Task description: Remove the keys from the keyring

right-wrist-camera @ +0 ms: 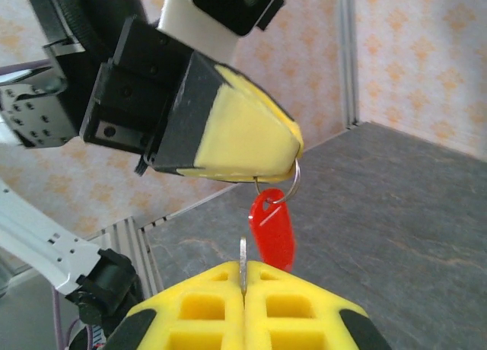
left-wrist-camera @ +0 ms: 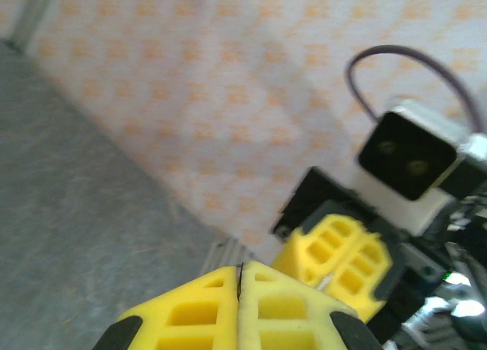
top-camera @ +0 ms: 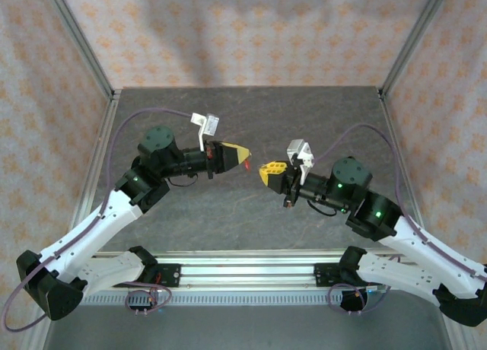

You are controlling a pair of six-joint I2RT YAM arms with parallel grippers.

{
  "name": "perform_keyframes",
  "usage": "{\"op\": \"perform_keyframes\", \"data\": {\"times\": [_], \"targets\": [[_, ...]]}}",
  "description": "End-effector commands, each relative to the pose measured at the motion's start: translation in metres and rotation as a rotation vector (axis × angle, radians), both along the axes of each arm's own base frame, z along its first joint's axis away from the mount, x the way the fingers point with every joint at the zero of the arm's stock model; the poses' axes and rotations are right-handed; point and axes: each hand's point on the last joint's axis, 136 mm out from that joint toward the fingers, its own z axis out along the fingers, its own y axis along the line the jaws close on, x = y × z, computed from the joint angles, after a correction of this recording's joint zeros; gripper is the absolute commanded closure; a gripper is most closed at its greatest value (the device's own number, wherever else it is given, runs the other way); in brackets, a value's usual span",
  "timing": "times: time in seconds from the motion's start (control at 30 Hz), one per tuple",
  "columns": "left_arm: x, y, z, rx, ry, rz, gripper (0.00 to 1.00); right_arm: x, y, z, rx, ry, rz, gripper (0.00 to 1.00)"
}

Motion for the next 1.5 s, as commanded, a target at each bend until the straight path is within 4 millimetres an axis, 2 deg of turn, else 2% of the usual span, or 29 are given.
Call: {"op": "perform_keyframes", "data": {"times": [0.0,0.13,0.27,0.53,0.7,0.9,1.0,1.1,1.17,1.33,1.47], "targets": [[0.023,0.022,-0.032,0.147,-0.016,0.177,1.00,0.013,-0.017,-0.015,-0.011,0.065,-0.116,1.00],[0.046,0.038,-0.073,0.225,0.032,0.324,1.00,0.020,-0.024,-0.036,-0.018,0.128,-0.161,1.00],[0.067,0.054,-0.127,0.318,0.094,0.457,1.00,0.024,-0.028,-0.059,-0.028,0.184,-0.196,1.00],[0.097,0.074,-0.220,0.446,0.181,0.604,1.00,0.025,-0.035,-0.093,-0.003,0.261,-0.237,1.00],[0.115,0.087,-0.260,0.499,0.237,0.656,1.00,0.026,-0.035,-0.109,0.000,0.300,-0.253,1.00],[0.127,0.102,-0.293,0.553,0.288,0.720,0.95,0.032,-0.037,-0.120,-0.002,0.324,-0.287,1.00],[0.129,0.109,-0.300,0.570,0.297,0.746,0.91,0.036,-0.037,-0.124,-0.009,0.336,-0.307,1.00],[0.128,0.116,-0.296,0.590,0.289,0.768,0.75,0.042,-0.038,-0.130,-0.023,0.356,-0.333,1.00],[0.124,0.121,-0.291,0.607,0.278,0.781,0.73,0.047,-0.039,-0.135,-0.034,0.377,-0.356,1.00],[0.107,0.135,-0.261,0.594,0.236,0.807,0.62,0.067,-0.043,-0.150,-0.053,0.452,-0.421,1.00],[0.084,0.137,-0.228,0.511,0.200,0.778,0.59,0.091,-0.045,-0.170,-0.086,0.524,-0.481,1.00]]}}
